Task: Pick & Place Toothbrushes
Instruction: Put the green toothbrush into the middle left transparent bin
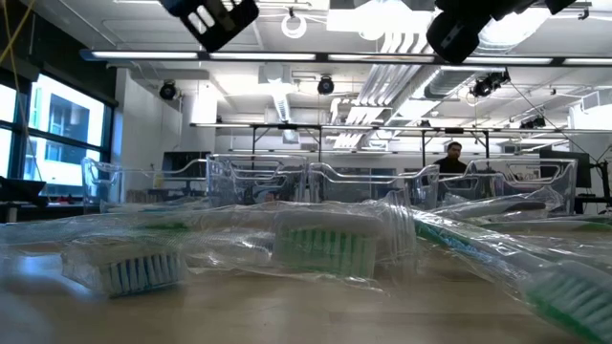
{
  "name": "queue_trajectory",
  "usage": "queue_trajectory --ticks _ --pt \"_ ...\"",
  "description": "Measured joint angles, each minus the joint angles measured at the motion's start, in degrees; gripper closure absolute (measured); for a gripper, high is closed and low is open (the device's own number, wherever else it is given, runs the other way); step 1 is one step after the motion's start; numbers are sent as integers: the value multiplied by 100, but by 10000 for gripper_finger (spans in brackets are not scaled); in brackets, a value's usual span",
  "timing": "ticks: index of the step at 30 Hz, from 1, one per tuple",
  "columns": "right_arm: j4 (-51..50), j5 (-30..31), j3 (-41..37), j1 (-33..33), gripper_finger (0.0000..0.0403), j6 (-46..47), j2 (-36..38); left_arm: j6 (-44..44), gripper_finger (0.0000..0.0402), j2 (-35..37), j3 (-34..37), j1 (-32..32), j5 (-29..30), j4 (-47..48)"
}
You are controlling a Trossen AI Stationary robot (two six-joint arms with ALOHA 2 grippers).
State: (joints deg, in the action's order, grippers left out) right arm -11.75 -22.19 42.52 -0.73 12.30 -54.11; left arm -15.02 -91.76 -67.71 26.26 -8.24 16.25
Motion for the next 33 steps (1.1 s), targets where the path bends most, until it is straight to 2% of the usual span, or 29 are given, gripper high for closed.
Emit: queue_trajectory --ticks 4,8,12,19,25,33 --pt "-12 236 0 0 364 -5 2 468 297 -206 -382 2 -72 593" --pt "-13 280 0 0 364 1 2 944 297 -445 -930 2 -68 1732" --pt "-19 280 0 0 364 4 2 1447 297 -794 -1333 2 1 2472" --pt "-62 331 2 0 364 28 2 1737 297 -1160 -1429 2 -26 2578" --pt "-175 427 2 0 364 17 2 1781 297 -1412 -1464 3 -36 2221" --pt "-208 425 2 0 364 10 3 1741 297 -1824 -1448 4 -124 2218"
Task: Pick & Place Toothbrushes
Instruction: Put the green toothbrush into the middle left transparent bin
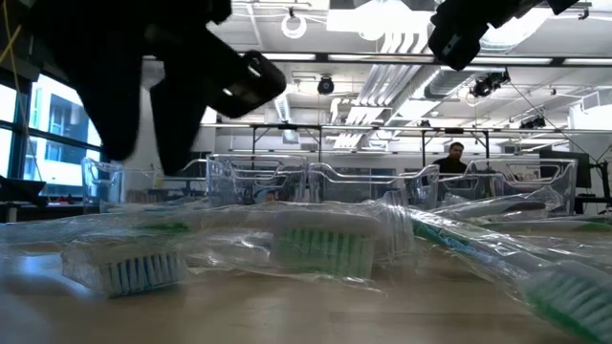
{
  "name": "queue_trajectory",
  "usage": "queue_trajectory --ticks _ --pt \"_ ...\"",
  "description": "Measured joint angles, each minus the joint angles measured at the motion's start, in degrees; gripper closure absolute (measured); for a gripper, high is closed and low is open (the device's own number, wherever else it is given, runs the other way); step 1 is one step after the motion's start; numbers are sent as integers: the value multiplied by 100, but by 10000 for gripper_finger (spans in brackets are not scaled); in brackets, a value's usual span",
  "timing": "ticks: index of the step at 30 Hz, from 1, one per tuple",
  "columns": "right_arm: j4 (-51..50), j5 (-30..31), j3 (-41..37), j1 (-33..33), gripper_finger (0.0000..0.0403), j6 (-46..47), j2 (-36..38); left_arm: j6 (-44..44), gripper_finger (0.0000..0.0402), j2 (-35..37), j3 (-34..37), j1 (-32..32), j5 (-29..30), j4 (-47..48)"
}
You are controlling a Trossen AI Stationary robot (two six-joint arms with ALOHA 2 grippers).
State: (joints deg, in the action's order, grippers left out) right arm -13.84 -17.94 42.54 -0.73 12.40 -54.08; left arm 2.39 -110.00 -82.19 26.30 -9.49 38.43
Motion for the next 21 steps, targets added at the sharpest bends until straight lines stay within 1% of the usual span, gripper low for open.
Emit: queue_trajectory --ticks 2,5,7,9,11,15,21 --pt "-23 6 0 0 364 -3 -2 19 297 -10 13 0 2 200" --pt "-87 -1 0 0 364 -3 -1 23 297 -71 -10 -2 65 98" --pt "-102 13 0 0 364 -9 -1 37 297 -78 17 -1 73 276" --pt "-139 3 0 0 364 -4 -1 35 297 -160 -6 2 25 106" --pt "-140 3 0 0 364 -7 -1 33 297 -219 8 5 -47 200" --pt "-147 3 0 0 364 -7 -1 16 297 -307 8 7 -196 90" --pt "-161 3 0 0 364 -17 -1 16 297 -321 8 7 -198 -19"
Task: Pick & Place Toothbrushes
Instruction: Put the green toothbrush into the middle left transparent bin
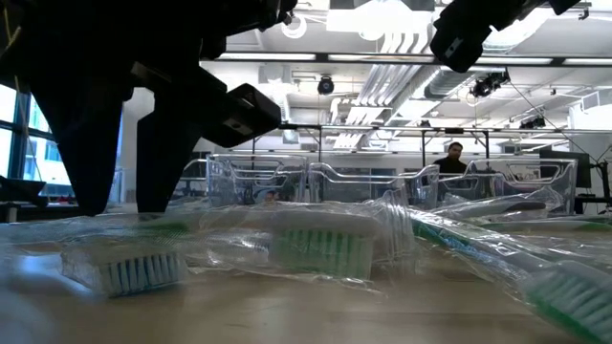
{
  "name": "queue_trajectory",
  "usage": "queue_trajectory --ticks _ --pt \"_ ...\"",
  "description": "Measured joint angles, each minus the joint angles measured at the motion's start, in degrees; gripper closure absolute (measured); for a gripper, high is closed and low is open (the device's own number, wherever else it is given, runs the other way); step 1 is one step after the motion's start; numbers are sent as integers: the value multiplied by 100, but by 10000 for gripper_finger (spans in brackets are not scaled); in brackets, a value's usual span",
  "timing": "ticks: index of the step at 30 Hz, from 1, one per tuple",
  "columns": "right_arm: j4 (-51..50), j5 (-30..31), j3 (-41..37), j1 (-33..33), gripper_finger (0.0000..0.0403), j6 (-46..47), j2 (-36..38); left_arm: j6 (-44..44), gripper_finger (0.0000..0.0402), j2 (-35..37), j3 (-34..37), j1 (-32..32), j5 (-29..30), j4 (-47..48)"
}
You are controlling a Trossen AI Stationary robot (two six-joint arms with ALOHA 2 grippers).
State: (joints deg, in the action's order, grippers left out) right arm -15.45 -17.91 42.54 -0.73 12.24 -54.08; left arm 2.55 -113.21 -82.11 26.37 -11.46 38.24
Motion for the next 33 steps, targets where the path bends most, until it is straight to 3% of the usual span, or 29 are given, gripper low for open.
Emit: queue_trajectory --ticks 33 --pt "-78 13 0 0 364 -49 -2 -131 297 -350 0 -7 -299 -462"
